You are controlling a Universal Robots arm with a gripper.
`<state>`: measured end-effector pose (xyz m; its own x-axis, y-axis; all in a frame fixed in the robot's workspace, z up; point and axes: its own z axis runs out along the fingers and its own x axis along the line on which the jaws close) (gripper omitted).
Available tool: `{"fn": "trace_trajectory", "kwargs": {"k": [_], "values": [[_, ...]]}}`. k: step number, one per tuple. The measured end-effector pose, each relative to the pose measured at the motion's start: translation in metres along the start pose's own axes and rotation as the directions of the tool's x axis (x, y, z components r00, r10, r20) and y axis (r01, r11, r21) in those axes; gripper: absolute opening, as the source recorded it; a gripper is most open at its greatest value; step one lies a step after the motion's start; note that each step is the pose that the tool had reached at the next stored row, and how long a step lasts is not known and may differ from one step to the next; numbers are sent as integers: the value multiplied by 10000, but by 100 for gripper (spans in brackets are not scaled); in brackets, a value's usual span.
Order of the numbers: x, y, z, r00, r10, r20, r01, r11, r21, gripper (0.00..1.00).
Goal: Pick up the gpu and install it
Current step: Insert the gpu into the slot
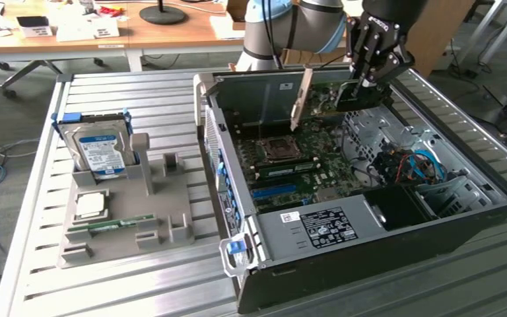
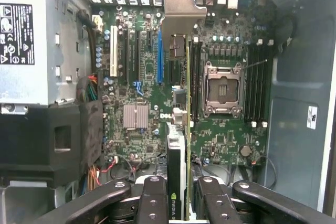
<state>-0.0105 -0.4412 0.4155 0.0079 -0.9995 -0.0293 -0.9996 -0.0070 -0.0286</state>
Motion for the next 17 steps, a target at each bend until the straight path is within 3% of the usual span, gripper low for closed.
{"fn": "trace_trajectory", "kwargs": {"k": [12,17], "values": [[0,177,34,10000,-63,2,63,10000,-2,27],[0,192,38,10000,-72,2,72,10000,-2,27]]}}
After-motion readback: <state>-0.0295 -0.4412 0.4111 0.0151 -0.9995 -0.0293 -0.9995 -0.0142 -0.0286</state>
